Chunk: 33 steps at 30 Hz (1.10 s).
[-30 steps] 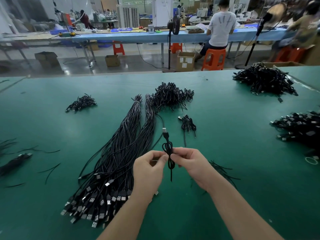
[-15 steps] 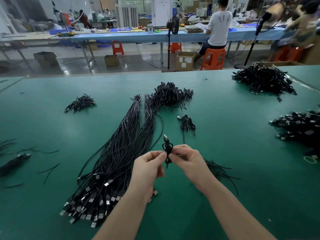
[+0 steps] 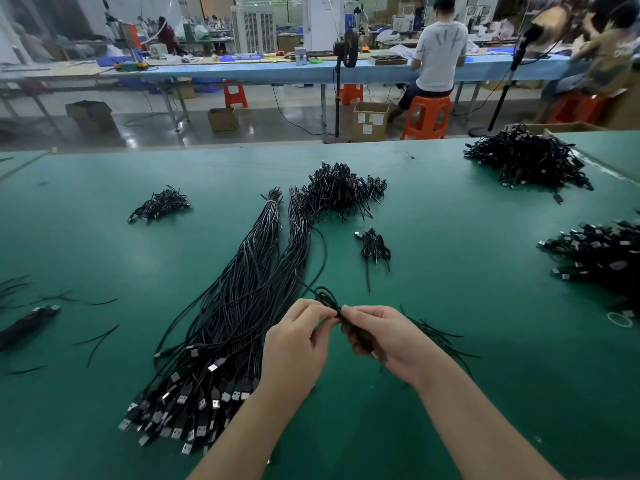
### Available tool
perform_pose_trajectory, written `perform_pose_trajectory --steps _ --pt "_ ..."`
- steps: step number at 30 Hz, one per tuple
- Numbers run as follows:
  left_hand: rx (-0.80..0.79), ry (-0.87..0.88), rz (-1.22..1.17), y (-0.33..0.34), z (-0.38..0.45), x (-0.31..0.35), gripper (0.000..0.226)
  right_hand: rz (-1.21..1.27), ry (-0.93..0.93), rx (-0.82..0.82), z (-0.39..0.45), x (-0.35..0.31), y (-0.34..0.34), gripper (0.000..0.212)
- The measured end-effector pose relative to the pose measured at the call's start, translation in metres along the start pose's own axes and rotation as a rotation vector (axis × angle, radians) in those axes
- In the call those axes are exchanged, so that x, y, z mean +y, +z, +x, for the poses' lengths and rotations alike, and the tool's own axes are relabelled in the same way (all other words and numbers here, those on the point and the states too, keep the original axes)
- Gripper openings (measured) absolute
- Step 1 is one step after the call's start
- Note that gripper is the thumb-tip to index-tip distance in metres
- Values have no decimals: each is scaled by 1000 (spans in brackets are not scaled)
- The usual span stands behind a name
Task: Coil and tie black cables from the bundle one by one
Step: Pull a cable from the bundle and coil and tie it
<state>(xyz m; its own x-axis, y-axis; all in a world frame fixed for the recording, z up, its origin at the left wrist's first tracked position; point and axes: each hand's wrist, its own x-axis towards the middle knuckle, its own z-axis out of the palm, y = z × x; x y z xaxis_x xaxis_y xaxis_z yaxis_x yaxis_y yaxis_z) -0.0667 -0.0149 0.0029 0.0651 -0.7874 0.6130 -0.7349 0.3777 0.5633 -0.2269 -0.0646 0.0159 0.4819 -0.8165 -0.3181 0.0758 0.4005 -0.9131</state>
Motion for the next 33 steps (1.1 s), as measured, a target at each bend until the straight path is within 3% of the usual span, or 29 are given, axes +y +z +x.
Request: perform_pose_trajectory --steps 4,9,12,16,19,22,24,28,30,33 --pt "1 -110 -53 1 0 2 2 -4 -39 17 2 3 0 24" --pt "28 -506 -275 6 2 10 13 -10 -106 92 1 8 5 20" --pt "5 -758 -486 7 6 14 13 -83 -181 165 2 11 7 21" --pt "-77 -1124 -997 0 18 15 8 -122 -272 180 3 12 6 18" --pt "-170 -1209 -1148 -5 25 12 8 -176 -313 154 3 11 4 19" --pt "-160 -1079 -1030 -6 23 10 9 -179 -295 132 3 7 2 20" --pt "-118 -853 -786 -6 21 6 6 -210 -258 152 4 4 0 21" --pt "-33 -242 -165 -2 14 -3 12 -153 -189 179 5 0 -1 28" --pt "-19 1 -39 1 7 -6 7 -41 -150 124 3 -2 0 35" --pt "14 180 100 3 2 -10 19 59 -99 60 1 0 -2 28"
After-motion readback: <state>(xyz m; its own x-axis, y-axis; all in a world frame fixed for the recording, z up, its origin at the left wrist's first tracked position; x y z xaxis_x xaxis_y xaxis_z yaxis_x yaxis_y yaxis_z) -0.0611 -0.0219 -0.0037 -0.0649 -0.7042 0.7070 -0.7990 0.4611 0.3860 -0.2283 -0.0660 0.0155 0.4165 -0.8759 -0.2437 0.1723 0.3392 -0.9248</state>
